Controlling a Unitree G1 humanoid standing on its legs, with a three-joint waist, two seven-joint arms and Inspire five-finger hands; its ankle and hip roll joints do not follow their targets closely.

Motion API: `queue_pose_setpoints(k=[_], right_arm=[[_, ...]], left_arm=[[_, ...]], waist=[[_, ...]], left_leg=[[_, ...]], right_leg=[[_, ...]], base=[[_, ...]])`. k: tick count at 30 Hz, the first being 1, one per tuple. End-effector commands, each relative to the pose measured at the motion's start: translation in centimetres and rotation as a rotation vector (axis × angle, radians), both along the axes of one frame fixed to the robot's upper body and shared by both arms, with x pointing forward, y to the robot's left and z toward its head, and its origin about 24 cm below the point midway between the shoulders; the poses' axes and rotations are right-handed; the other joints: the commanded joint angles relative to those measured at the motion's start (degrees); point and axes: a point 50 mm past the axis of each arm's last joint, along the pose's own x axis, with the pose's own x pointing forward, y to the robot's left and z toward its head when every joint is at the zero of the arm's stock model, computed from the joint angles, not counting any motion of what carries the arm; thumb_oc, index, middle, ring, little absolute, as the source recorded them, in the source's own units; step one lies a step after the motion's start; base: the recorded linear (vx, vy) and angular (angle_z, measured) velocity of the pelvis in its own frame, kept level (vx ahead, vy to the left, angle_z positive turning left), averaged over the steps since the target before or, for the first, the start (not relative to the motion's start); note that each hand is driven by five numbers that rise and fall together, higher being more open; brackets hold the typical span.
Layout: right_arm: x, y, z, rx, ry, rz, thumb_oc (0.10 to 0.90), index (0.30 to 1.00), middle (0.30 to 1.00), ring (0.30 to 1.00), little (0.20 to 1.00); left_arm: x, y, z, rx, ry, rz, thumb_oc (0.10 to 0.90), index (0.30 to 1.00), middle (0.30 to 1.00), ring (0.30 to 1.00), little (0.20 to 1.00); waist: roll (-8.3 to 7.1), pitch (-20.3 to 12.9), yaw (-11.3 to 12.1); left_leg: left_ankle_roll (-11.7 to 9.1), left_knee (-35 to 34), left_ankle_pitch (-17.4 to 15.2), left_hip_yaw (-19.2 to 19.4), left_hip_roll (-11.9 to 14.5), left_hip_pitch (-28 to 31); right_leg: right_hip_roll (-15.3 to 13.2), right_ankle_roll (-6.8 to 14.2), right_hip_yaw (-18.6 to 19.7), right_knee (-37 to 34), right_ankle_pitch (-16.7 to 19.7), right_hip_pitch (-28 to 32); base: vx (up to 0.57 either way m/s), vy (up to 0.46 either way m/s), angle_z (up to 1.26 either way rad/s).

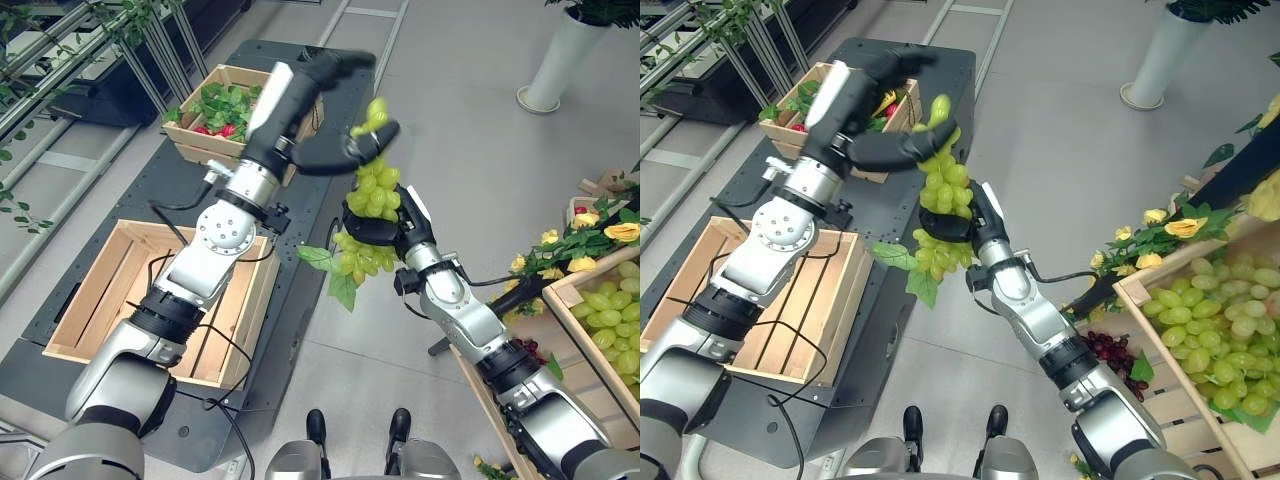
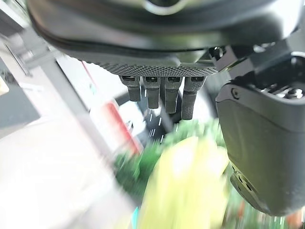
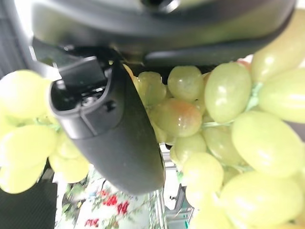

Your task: Pick up the fruits from the basket on one side to the basket on the other side

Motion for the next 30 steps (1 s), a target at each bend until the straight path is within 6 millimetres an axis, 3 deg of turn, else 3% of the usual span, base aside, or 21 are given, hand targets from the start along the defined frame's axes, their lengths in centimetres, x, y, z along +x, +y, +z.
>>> queue_pose_setpoints(k=[1, 7, 12, 15, 16, 18, 22, 23, 24, 25, 26, 28, 29, 30], right_arm=[[-0.8, -0.3, 1.9, 0.095, -0.199, 0.022, 0.400, 0.300, 0.300, 0.300, 0.300], [-1.1, -1.2, 0.4, 0.103, -0.145, 0.023, 0.400, 0.300, 0.300, 0.300, 0.300], [-1.8, -1.2, -0.5, 0.106, -0.112, 0.046, 0.400, 0.300, 0.300, 0.300, 0.300], [-2.4, -1.8, -1.0, 0.111, -0.102, 0.056, 0.400, 0.300, 0.300, 0.300, 0.300], [-2.8, -2.3, -1.3, 0.123, -0.099, 0.063, 0.400, 0.300, 0.300, 0.300, 0.300], [-3.2, -2.6, -1.5, 0.140, -0.098, 0.070, 0.400, 0.300, 0.300, 0.300, 0.300], [-4.7, -4.2, -1.7, 0.162, -0.110, 0.086, 0.400, 0.300, 0.300, 0.300, 0.300], [-4.9, -4.5, -1.8, 0.161, -0.105, 0.093, 0.400, 0.300, 0.300, 0.300, 0.300], [-4.9, -4.5, -1.8, 0.160, -0.105, 0.094, 0.400, 0.300, 0.300, 0.300, 0.300], [-4.5, -4.5, -1.5, 0.162, -0.104, 0.121, 0.400, 0.300, 0.300, 0.300, 0.300], [-4.4, -4.4, -1.3, 0.160, -0.106, 0.129, 0.400, 0.300, 0.300, 0.300, 0.300], [-3.9, -4.4, -1.0, 0.156, -0.111, 0.137, 0.400, 0.300, 0.300, 0.300, 0.300], [-3.5, -4.3, -0.5, 0.175, -0.110, 0.147, 0.400, 0.300, 0.300, 0.300, 0.300], [-3.5, -4.3, -0.4, 0.178, -0.110, 0.148, 0.400, 0.300, 0.300, 0.300, 0.300]], left_arm=[[-0.2, 4.0, -0.5, -0.338, -0.131, 0.161, 0.800, 0.900, 0.900, 0.900, 0.900], [-1.3, 7.4, -2.0, -0.610, -0.228, 0.386, 0.800, 0.900, 0.900, 0.900, 0.900], [-1.8, 8.6, -5.4, -0.712, -0.137, 0.534, 0.800, 0.900, 0.900, 0.900, 0.900], [-2.2, 8.8, -8.4, -0.709, -0.038, 0.589, 0.800, 0.900, 0.900, 0.900, 0.900], [-2.7, 8.6, -11.0, -0.678, 0.048, 0.622, 0.800, 0.900, 0.900, 0.900, 0.900], [-3.3, 8.2, -13.1, -0.624, 0.117, 0.634, 0.800, 0.900, 0.900, 0.900, 0.900], [-6.8, 8.0, -19.7, -0.514, 0.385, 0.630, 0.800, 0.900, 0.900, 0.900, 0.900], [-7.5, 8.1, -20.8, -0.516, 0.441, 0.632, 0.800, 0.900, 0.900, 0.900, 0.900], [-7.6, 8.1, -20.9, -0.515, 0.446, 0.631, 0.800, 0.900, 0.900, 0.900, 0.900], [-8.1, 8.2, -21.6, -0.517, 0.469, 0.632, 0.800, 0.900, 0.900, 0.900, 0.900], [-8.2, 8.4, -21.6, -0.518, 0.466, 0.638, 0.800, 0.900, 0.900, 0.900, 0.900], [-8.2, 8.6, -21.4, -0.522, 0.458, 0.642, 0.800, 0.900, 0.900, 0.900, 0.900], [-7.9, 8.6, -21.0, -0.515, 0.442, 0.630, 0.800, 0.900, 0.900, 0.900, 0.900], [-7.8, 8.5, -20.9, -0.510, 0.439, 0.627, 0.800, 0.900, 0.900, 0.900, 0.900]], waist=[[-0.05, -16.68, -0.02], [-0.40, -16.56, -0.81], [-0.77, -16.38, -1.27], [-1.08, -16.19, -1.35], [-1.30, -16.14, -1.36], [-1.53, -16.04, -1.26], [-2.29, -15.48, -0.36], [-2.38, -15.27, 0.19], [-2.41, -15.33, 0.27], [-2.93, -14.50, 1.19], [-3.13, -14.22, 1.36], [-3.86, -13.51, 1.59], [-4.72, -12.54, 1.79], [-4.82, -12.46, 1.82]], left_leg=[[-1.32, 0.06, -7.61, -1.87, -1.40, 0.50], [-1.41, 0.06, -7.86, -1.77, -1.30, 0.88], [-1.38, 0.06, -8.05, -1.60, -1.20, 1.44], [-1.22, 0.06, -8.22, -1.46, -1.23, 1.74], [-1.07, 0.06, -8.35, -1.19, -1.18, 1.85], [-0.94, 0.06, -8.36, -0.92, -1.17, 1.94], [-0.57, 0.06, -8.30, 0.22, -1.29, 2.56], [-0.31, 0.06, -8.11, -1.34, -1.98, 2.26], [-0.26, 0.06, -8.02, -1.56, -2.10, 2.07], [0.16, 1.95, -8.62, -5.63, -3.12, 1.17], [0.28, 3.17, -9.13, -6.33, -3.31, 0.89], [0.13, 7.71, -10.75, -6.29, -3.28, -0.01], [-0.18, 13.71, -12.55, -5.52, -2.82, -1.98], [-0.13, 14.04, -12.73, -5.63, -2.81, -2.19]], right_leg=[[1.00, -0.89, -0.10, 0.59, -7.29, 3.82], [1.16, -1.06, 0.52, 0.52, -7.46, 3.98], [1.39, -1.10, 1.12, 0.27, -7.50, 4.31], [1.54, -1.05, 1.33, 0.13, -7.47, 4.49], [1.58, -0.92, 1.41, 0.13, -7.42, 4.43], [1.59, -0.82, 1.46, 0.13, -7.28, 4.32], [1.84, -0.72, 2.37, 0.13, -6.77, 3.65], [1.93, -0.74, 3.53, 0.13, -6.38, 3.41], [1.93, -0.75, 3.68, 0.13, -6.28, 3.25], [2.06, -0.82, 6.19, 0.13, -5.73, 2.89], [1.95, -0.86, 6.98, 0.13, -5.56, 2.81], [1.36, -0.95, 8.36, 0.13, -5.18, 2.75], [0.52, -1.01, 8.96, 0.13, -4.40, 2.78], [0.42, -0.99, 8.98, 0.13, -4.25, 2.76]], base=[[0.00, 0.000, 0.00], [0.00, -0.004, -0.06], [0.01, -0.020, -0.11], [-0.01, -0.038, -0.06], [-0.02, -0.053, -0.04], [-0.02, -0.061, -0.07], [-0.03, -0.033, -0.10], [-0.04, 0.029, -0.16], [-0.09, 0.099, -0.23], [-0.09, 0.107, -0.32], [-0.10, 0.144, -0.51], [-0.10, 0.186, -0.63], [-0.13, 0.219, -0.42], [-0.19, 0.317, -0.34]])
